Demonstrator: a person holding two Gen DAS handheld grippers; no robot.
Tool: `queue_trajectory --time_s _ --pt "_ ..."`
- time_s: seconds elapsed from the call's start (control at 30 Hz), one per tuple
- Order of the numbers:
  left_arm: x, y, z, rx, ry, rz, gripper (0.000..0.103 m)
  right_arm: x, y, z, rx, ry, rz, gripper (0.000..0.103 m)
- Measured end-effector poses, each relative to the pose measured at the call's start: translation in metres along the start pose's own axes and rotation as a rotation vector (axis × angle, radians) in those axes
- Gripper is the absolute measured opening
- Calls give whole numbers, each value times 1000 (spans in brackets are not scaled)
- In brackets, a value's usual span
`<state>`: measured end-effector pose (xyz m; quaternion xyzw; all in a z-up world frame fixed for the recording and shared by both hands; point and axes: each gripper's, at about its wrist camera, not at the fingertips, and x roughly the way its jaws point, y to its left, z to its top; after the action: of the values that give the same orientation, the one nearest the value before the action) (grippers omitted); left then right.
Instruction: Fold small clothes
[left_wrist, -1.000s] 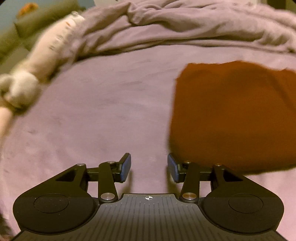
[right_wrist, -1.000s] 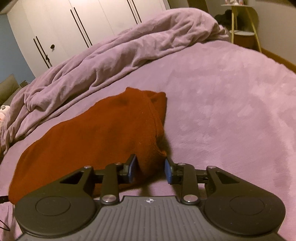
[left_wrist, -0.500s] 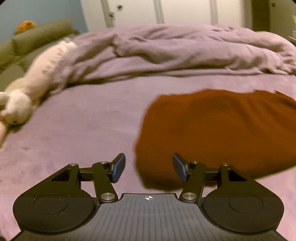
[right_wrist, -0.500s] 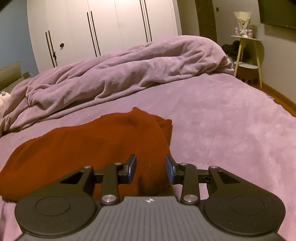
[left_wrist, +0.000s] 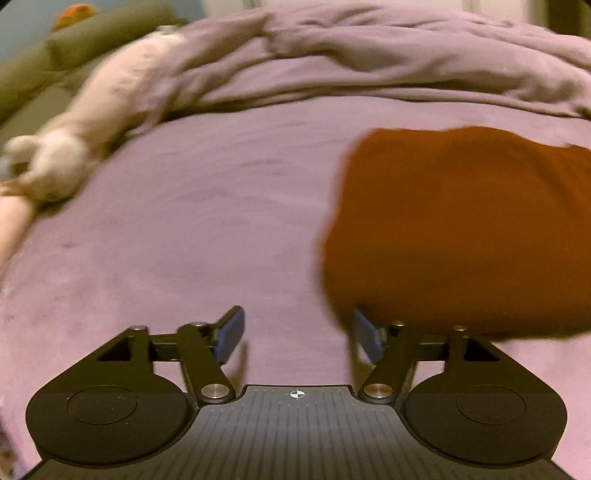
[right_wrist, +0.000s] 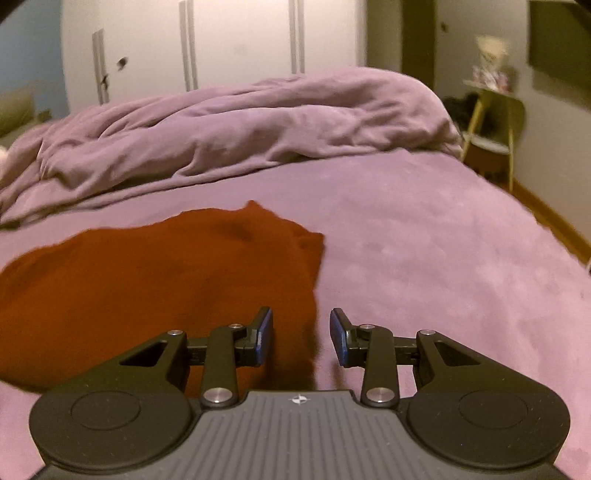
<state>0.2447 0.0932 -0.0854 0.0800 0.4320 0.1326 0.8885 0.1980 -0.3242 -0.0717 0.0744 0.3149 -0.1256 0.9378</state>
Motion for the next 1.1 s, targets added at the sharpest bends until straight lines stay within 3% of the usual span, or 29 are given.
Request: queue_trajectory --time_s 0.07,0.1,0.33,0.47,0.57,0.67,0.8,0.87,1.0,1.1 --pt "-3 10 3 -18 -27 79 65 -5 0 0 -2 -16 -10 34" --pt "-4 17 5 -34 -36 68 66 -8 3 0 -6 -29 -19 34" --pt "-2 31 12 -114 20 -265 76 -18 38 -1 -98 -89 8 35" --pt "20 26 13 -143 80 -417 77 -14 60 -7 -145 -57 102 35" --pt "44 29 17 -261 180 -545 73 -12 73 -13 -175 -24 165 34" --pt "52 31 23 -310 171 -592 59 -12 86 -17 -205 -24 188 34" --pt "68 27 34 -335 179 -665 57 -7 99 -19 -206 -9 233 34" --pt "80 26 38 -383 195 -691 56 -4 107 -20 -220 -4 251 34" --pt "87 23 43 -407 194 -692 27 1 126 -28 -269 7 279 34" --pt "84 27 46 -422 191 -696 23 8 135 -34 -311 42 270 34"
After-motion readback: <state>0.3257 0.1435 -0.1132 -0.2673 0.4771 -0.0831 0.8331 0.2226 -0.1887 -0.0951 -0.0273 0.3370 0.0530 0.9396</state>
